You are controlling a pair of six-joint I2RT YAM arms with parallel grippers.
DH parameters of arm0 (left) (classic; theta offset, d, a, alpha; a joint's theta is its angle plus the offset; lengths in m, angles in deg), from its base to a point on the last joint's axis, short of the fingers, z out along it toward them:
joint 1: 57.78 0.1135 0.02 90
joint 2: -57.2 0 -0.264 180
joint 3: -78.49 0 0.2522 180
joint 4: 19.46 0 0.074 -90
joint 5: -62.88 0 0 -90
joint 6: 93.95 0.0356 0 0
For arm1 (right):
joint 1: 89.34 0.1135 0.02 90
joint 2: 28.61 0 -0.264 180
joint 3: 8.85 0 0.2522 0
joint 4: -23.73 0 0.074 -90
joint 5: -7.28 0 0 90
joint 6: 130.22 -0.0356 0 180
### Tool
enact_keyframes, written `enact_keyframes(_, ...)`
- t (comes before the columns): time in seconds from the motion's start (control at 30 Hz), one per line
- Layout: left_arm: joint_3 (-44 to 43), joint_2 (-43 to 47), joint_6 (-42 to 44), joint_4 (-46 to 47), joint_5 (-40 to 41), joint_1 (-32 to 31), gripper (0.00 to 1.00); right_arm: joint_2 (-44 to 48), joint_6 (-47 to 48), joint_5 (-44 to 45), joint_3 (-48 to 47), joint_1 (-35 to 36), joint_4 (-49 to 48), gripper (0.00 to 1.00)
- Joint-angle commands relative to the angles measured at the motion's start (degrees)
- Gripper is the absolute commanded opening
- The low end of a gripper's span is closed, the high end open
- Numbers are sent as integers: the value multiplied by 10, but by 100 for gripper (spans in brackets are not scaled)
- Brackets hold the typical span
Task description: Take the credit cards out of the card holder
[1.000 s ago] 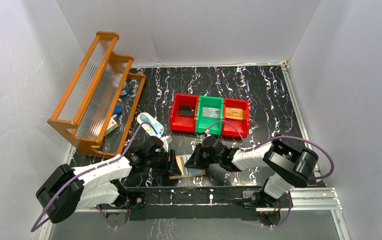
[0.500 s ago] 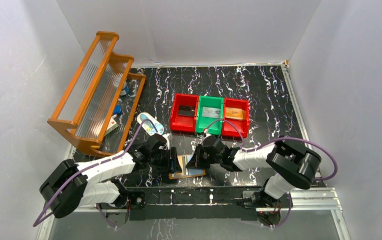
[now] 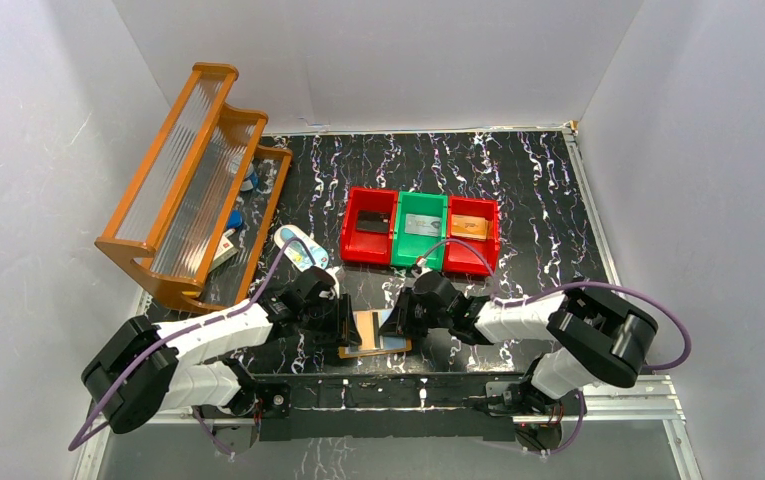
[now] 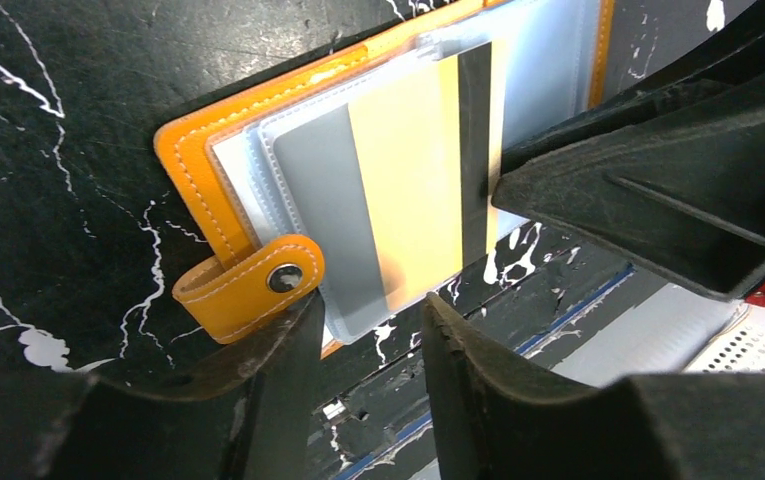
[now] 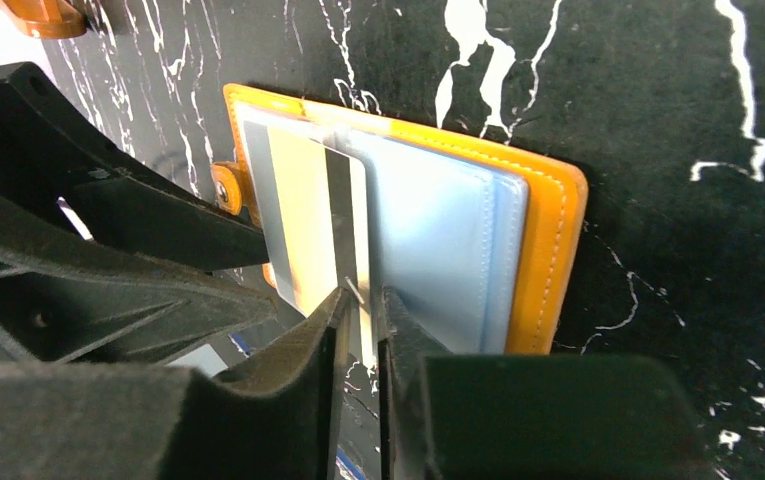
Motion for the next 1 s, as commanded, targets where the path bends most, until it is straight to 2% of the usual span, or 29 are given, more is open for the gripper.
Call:
enact_keyframes(0.0,28,-38,29,-49,72,2,38,-10,-17,-16,5,-2,-46,27)
enact_keyframes(0.13,23,-39,33,-47,63,2,34,-33,-34,-22,7,-2,-81,34)
enact_keyframes(0.27,23,-47,36,-47,63,2,33,-53,-32,-28,-3,-2,-84,35)
enact_keyframes(0.33,23,-53,38,-47,62,2,31,-56,-29,-26,-5,-1,-80,32)
enact_keyframes(0.47,23,-54,39,-47,61,1,29,-44,-29,-7,1,-1,-65,15)
enact_keyframes(0.57,23,-44,39,-50,62,2,28,-24,-26,9,7,-1,-42,9)
enact_keyframes(0.77,26,39,31,-68,70,1,30,31,-20,51,18,-2,23,8)
enact_keyframes(0.97,-4,114,12,-90,73,1,33,45,-16,55,22,-3,32,8)
